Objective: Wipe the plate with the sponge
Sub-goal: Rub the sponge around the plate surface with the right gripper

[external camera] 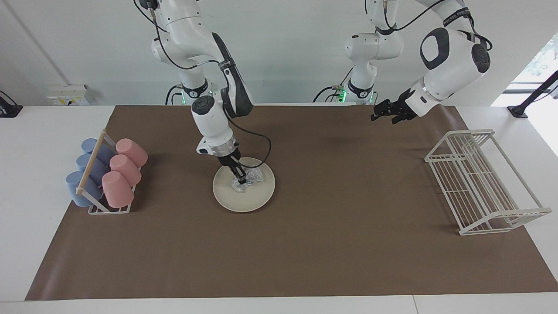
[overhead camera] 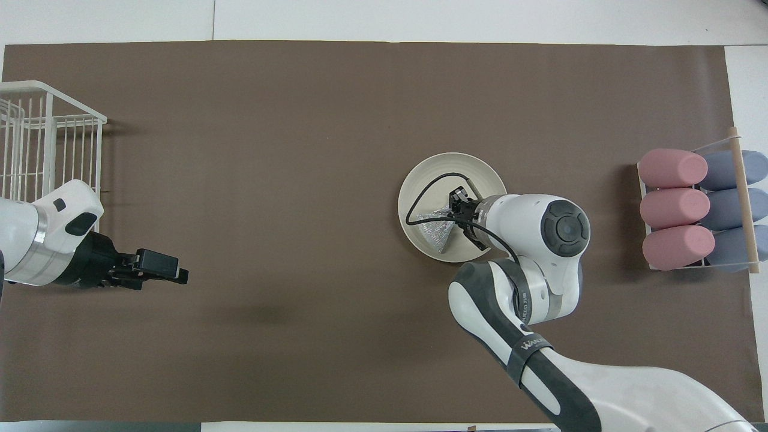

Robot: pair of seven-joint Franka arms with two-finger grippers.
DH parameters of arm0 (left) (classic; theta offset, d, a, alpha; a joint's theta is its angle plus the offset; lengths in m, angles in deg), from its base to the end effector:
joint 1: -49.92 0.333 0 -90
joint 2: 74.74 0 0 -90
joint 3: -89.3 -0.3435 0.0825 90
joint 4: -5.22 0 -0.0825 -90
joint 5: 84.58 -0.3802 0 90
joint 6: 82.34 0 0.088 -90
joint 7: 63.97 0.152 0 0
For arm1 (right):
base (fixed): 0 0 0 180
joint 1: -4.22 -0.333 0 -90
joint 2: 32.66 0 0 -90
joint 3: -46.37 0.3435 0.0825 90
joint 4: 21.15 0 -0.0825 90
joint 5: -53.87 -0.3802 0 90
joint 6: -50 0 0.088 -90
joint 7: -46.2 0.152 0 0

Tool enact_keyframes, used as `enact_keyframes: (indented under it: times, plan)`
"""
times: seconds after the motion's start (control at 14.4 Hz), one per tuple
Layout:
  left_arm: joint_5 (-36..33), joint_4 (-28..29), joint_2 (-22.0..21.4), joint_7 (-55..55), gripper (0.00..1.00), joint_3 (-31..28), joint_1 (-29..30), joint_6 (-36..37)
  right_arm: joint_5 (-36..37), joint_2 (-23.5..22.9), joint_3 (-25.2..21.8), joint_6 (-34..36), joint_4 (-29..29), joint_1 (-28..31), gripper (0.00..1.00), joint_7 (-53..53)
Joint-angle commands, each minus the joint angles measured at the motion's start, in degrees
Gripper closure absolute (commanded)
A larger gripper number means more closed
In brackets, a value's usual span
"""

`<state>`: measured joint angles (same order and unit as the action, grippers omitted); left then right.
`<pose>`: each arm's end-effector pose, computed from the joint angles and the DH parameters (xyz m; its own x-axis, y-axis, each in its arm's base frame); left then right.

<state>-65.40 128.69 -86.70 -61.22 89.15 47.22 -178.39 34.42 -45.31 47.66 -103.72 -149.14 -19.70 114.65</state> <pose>0.4382 -0.0661 0.4609 0.9649 -0.0539 -0.2570 0.0320 -0.9473 0.3189 0.5266 0.2436 0.2799 0.5134 -0.8482 -0.1301 -0.8435 -0.4710 -0.2583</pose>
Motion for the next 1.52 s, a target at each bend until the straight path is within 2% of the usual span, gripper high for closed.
enact_keyframes:
  times: [0.0, 0.21, 0.55, 0.83, 1.18, 1.46]
  plan:
    - [-1.17, -0.78, 0.53, -0.73, 0.0, 0.24, 0.15, -0.53, -2.26, -1.14, 0.29, -0.79, -0.51, -0.69, 1.0, 1.33]
    - [-1.17, -0.78, 0.53, -0.73, 0.0, 0.24, 0.15, -0.62, -2.26, -1.23, 0.12, -0.88, -0.51, 0.27, 1.0, -3.65]
    - [-1.17, -1.3, 0.44, -1.43, 0.0, 0.24, -0.2, -0.53, -2.35, -1.67, 0.12, -0.79, -0.25, 7.48, 1.0, -17.73]
    - [-1.17, -1.3, 0.44, -2.4, 0.0, 0.5, -0.55, -1.32, -2.44, -1.5, 0.21, -0.7, -0.51, 6.61, 1.0, -16.6]
    - [-1.17, -1.22, 0.53, -4.24, 0.0, 1.12, -1.78, -2.2, -3.4, -1.41, 0.21, -0.7, -0.95, -0.94, 1.0, -2.04]
    - [-1.17, -0.87, 0.36, -4.34, 0.0, 1.12, -1.78, -2.29, -3.32, -1.41, 0.21, -0.62, -1.21, -1.04, 1.0, -1.04]
